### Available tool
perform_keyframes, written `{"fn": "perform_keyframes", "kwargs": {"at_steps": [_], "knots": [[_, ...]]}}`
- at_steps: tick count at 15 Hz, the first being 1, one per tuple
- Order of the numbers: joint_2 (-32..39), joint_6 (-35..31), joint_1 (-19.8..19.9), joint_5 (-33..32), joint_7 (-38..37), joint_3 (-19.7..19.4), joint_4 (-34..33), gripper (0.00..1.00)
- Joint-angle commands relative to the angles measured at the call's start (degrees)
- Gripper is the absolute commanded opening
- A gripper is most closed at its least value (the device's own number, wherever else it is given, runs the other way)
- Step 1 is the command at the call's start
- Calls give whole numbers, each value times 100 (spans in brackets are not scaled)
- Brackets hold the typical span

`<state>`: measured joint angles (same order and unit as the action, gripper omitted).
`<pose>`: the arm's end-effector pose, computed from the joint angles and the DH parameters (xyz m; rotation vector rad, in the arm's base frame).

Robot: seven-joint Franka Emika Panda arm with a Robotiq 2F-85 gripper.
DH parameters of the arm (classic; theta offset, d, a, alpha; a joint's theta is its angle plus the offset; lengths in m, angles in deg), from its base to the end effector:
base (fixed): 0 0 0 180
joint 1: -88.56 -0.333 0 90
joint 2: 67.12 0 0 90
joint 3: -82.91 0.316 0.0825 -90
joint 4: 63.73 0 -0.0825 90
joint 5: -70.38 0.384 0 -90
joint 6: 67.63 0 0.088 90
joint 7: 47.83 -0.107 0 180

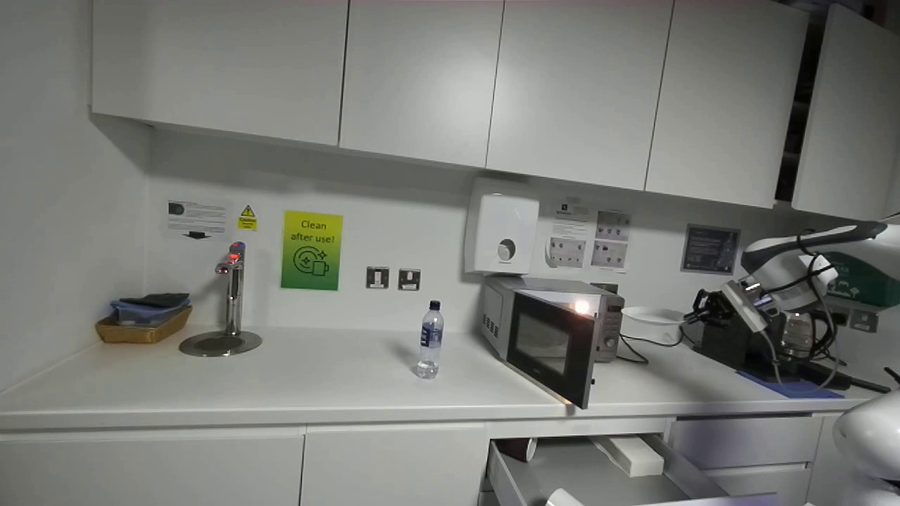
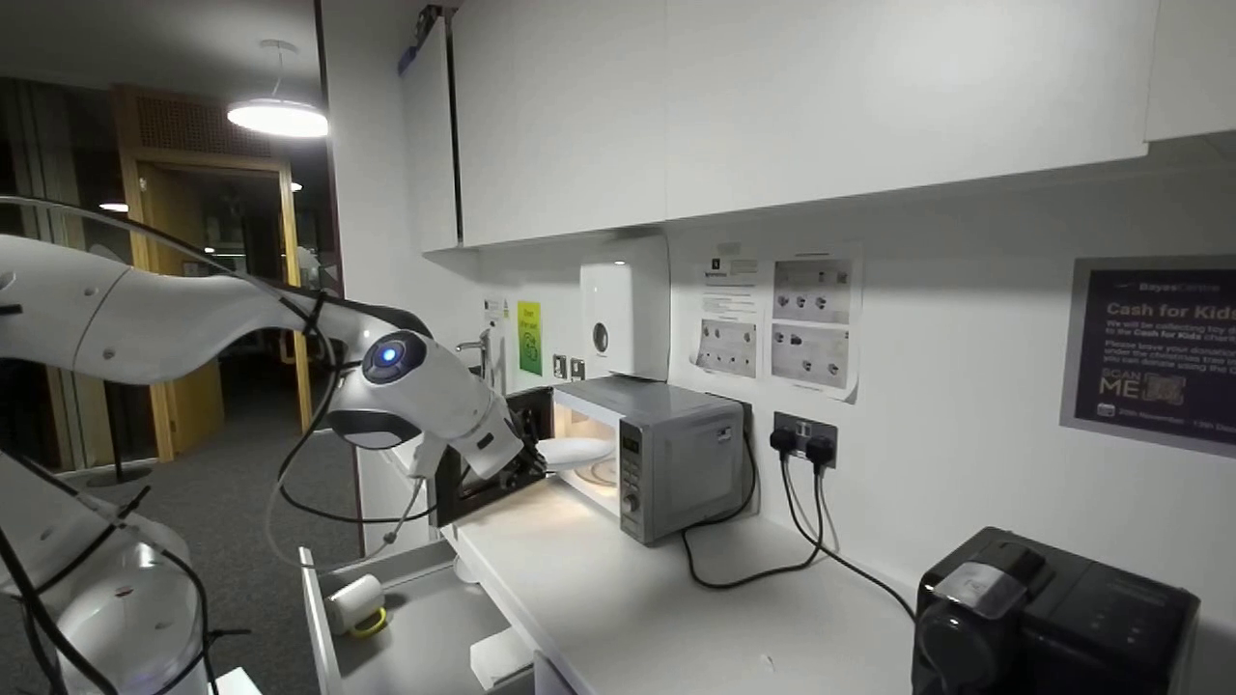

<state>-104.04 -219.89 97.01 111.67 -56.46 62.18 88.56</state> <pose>0.3352 -0.2161 0.4860 -1.9663 1.3663 -0.7973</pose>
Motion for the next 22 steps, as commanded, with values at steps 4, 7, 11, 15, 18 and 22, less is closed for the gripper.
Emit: {"fn": "perform_keyframes", "kwargs": {"at_steps": [4,7,11,15,18,22], "knots": [[-80,631,-26,175,869,-459,-267,1],[25,467,120,108,788,-288,-119,3],[32,466,116,105,834,-290,-119,3],[33,466,115,105,835,-290,-119,3],[33,466,115,105,835,-290,-119,3],[33,466,115,105,835,-290,-119,1]]}}
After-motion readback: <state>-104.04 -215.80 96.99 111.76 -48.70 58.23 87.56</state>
